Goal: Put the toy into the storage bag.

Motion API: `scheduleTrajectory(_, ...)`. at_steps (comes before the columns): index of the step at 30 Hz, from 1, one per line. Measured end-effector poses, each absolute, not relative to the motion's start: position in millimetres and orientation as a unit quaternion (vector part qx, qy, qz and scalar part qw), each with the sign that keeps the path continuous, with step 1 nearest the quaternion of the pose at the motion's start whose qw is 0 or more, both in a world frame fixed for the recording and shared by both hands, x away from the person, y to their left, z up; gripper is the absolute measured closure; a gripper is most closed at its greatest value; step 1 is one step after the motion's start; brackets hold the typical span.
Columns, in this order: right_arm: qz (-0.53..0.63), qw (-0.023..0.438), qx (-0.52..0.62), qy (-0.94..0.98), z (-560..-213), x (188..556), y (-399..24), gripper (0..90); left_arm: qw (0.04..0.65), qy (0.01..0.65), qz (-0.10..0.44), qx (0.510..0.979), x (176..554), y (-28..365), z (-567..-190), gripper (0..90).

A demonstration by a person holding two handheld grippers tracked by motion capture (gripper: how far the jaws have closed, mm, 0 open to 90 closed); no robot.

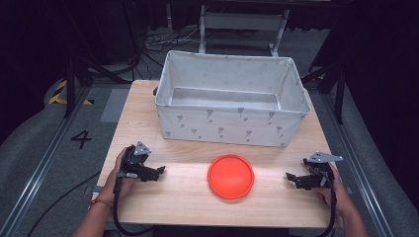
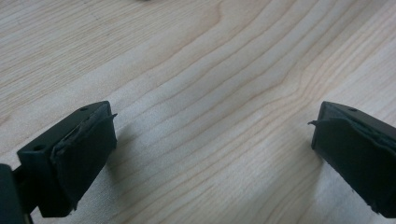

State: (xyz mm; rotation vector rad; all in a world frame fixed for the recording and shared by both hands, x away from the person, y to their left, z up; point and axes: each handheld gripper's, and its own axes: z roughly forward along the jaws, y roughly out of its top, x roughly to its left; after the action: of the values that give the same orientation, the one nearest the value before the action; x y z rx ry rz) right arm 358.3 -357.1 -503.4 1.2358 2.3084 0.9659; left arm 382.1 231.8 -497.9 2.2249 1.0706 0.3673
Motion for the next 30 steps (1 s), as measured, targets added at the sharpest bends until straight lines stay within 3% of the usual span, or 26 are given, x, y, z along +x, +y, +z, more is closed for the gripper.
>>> scheduleTrajectory(14, 0.335, 0.167, 0.433, 0.820, -502.3, 359.4, -357.5, 2.5, 0.325, 0.363, 0.121, 0.865, 380.1, 246.4, -497.8, 0.1)
scheduleTrajectory(16, 0.337, 0.165, 0.433, 0.820, -501.5, 359.1, -357.2, 7.5, 0.324, 0.364, 0.122, 0.865, 379.8, 246.9, -497.7, 0.1)
scheduleTrajectory(19, 0.345, 0.167, 0.433, 0.816, -498.4, 358.1, -357.2, 21.8, 0.325, 0.364, 0.122, 0.864, 380.1, 247.2, -497.9, 0.2)
scheduleTrajectory(30, 0.377, 0.149, 0.423, 0.810, -478.4, 359.3, -330.8, 20.9, 0.323, 0.365, 0.123, 0.864, 381.2, 248.7, -497.6, 0.4)
